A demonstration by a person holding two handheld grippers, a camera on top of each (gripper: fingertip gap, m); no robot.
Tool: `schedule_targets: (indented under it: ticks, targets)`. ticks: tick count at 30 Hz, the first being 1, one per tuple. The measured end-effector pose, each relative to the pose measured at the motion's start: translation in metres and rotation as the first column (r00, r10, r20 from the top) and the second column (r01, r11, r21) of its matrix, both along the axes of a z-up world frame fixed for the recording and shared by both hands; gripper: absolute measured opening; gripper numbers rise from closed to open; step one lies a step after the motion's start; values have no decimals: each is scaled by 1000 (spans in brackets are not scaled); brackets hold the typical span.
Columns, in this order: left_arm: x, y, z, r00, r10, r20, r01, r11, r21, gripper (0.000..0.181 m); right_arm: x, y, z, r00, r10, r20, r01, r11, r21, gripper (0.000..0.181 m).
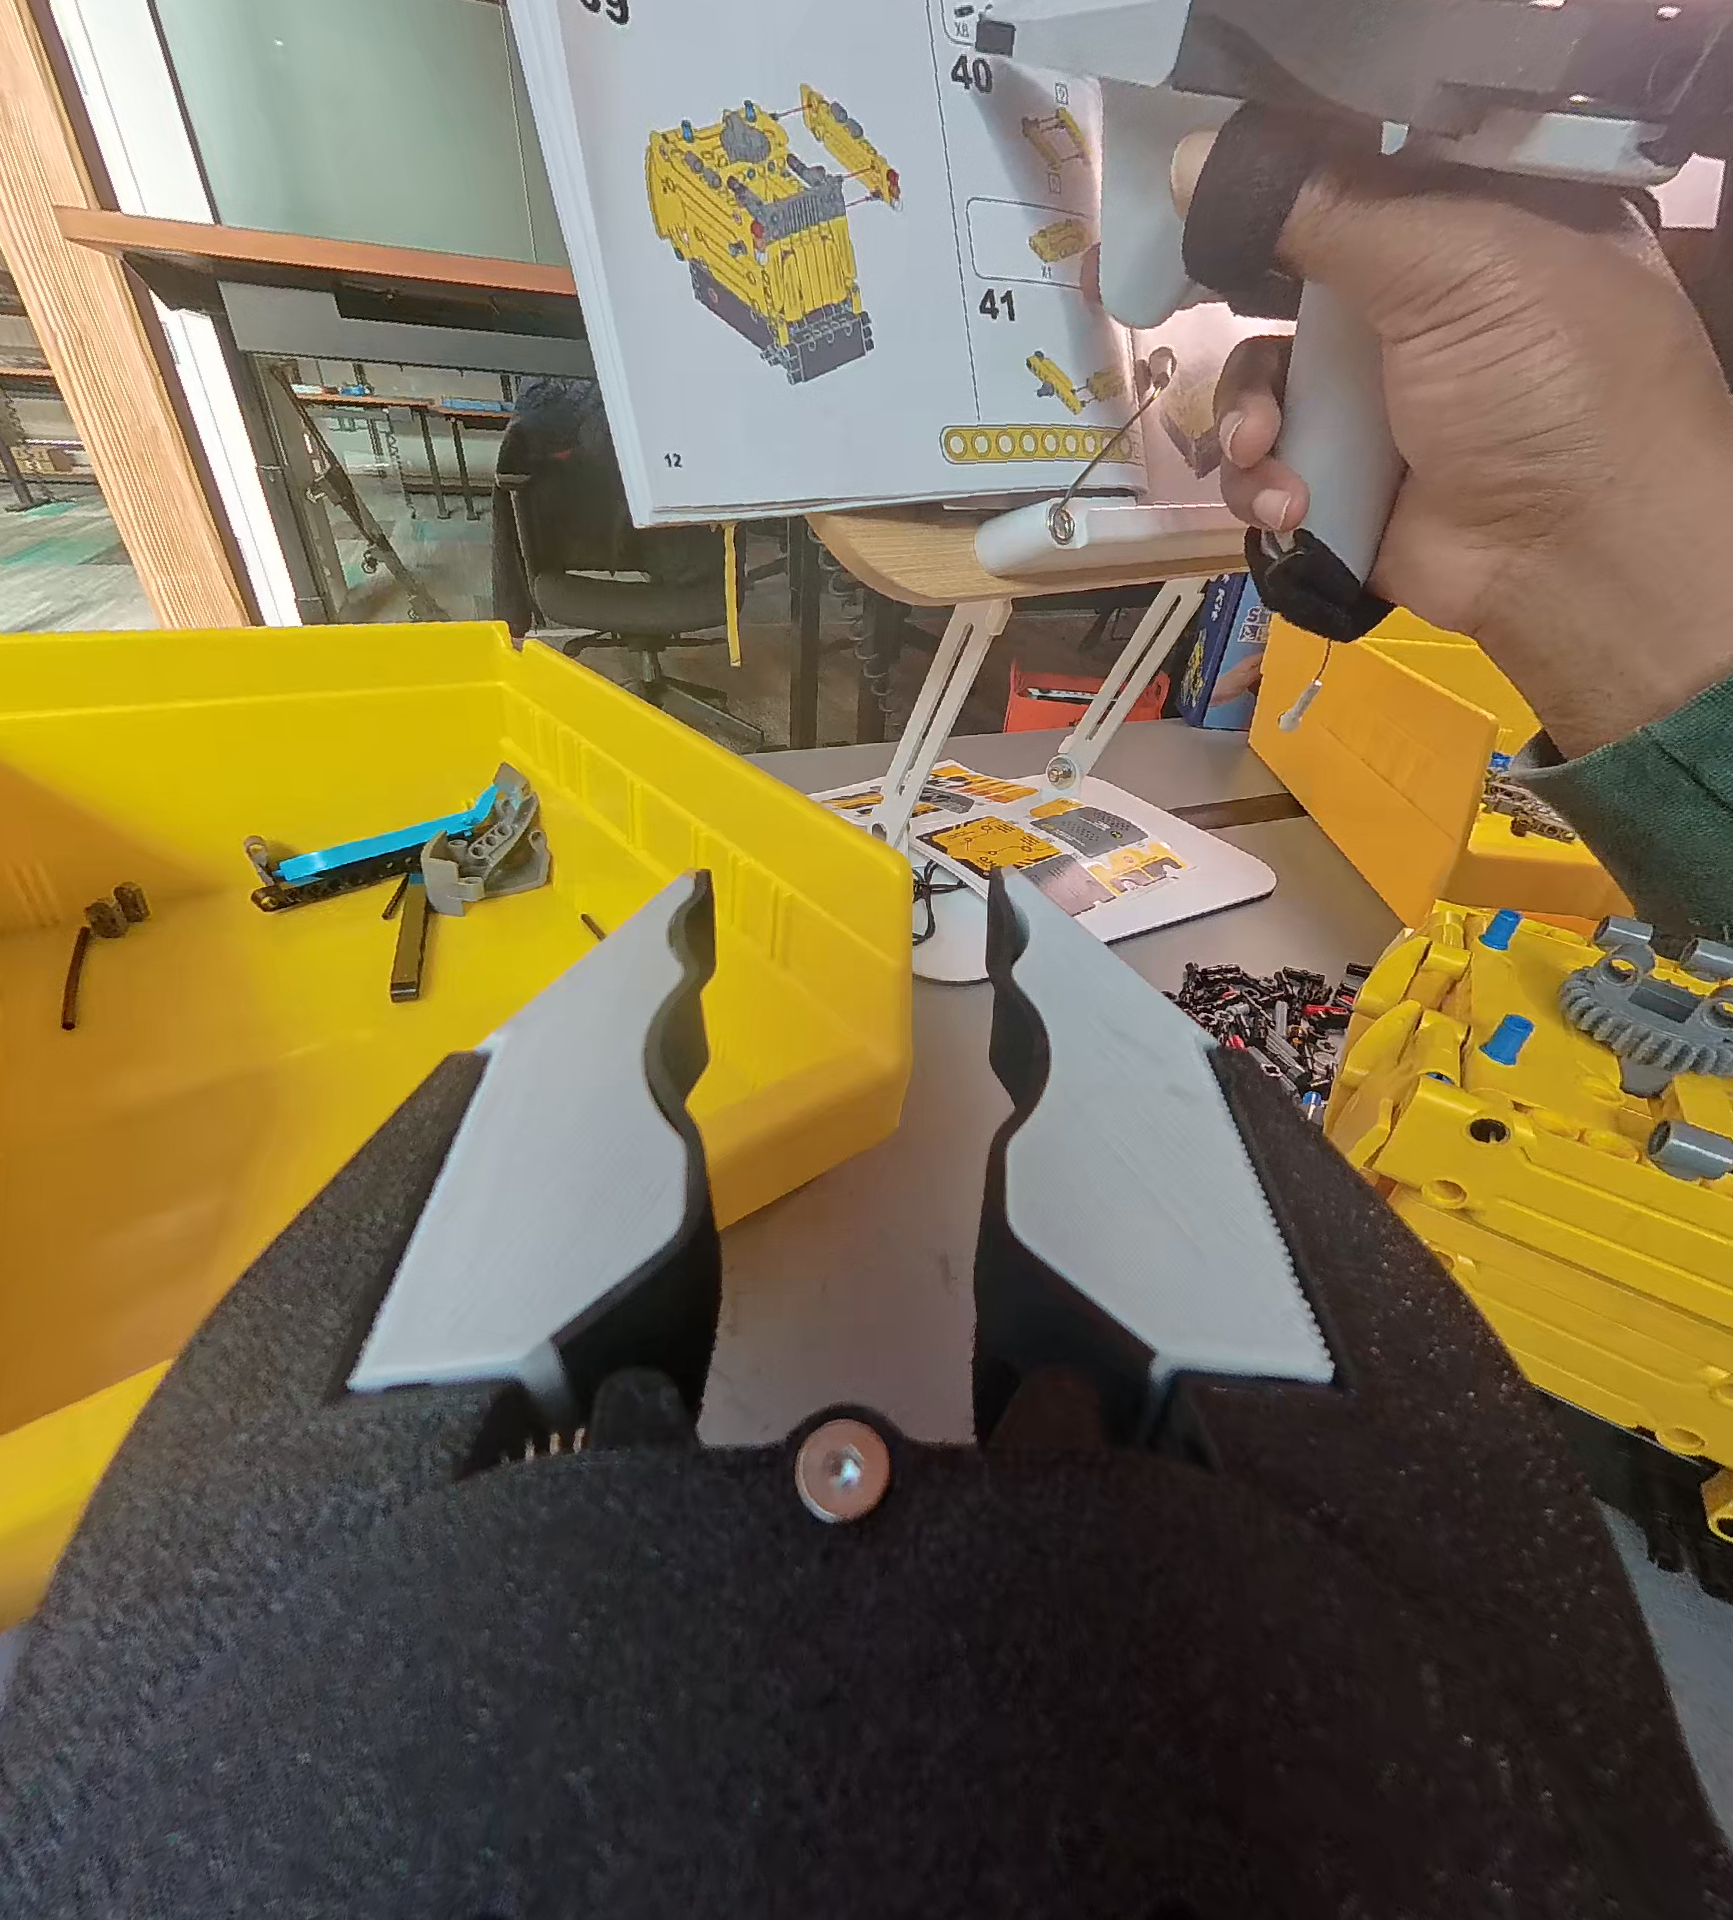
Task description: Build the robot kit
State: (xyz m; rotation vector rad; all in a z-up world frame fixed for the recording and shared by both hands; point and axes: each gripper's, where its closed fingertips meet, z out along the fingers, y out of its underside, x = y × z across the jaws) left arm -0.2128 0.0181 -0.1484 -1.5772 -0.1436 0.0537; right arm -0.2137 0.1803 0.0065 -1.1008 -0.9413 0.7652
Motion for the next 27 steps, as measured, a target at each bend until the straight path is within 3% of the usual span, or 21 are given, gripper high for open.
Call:
schedule_targets:
  ticks: [14,17,19,20,22,24,25,27]
  targets:
    - [2,0,1,1000,-13,8,13,1000,-1,50,5,2,3,1000,-1,-6,1,1000,-6,2]
    - [6,-1,6,999,-36,3,36,999,16,52,30,-15,36,998,24,-62,-22,999,40,4]
    - [6,-2,10,999,-39,-16,39,999,28,53,59,-42,61,990,108,-88,-101,991,86,6]
    - [6,-3,11,999,-39,-20,40,999,33,53,68,-57,62,985,166,-35,-162,982,101,10]
    - [7,-3,13,999,-47,-11,47,998,39,53,80,-78,35,949,263,173,-278,959,65,25]
    - [9,-2,13,999,-52,-14,52,998,37,52,100,-105,-14,833,417,364,-407,907,-109,61]
    - [10,-2,13,998,-53,-19,54,998,36,52,116,-119,-42,753,496,433,-438,868,-234,81]
    - [13,-3,17,998,-60,-26,61,997,46,52,153,-139,-89,673,550,495,-408,834,-372,95]
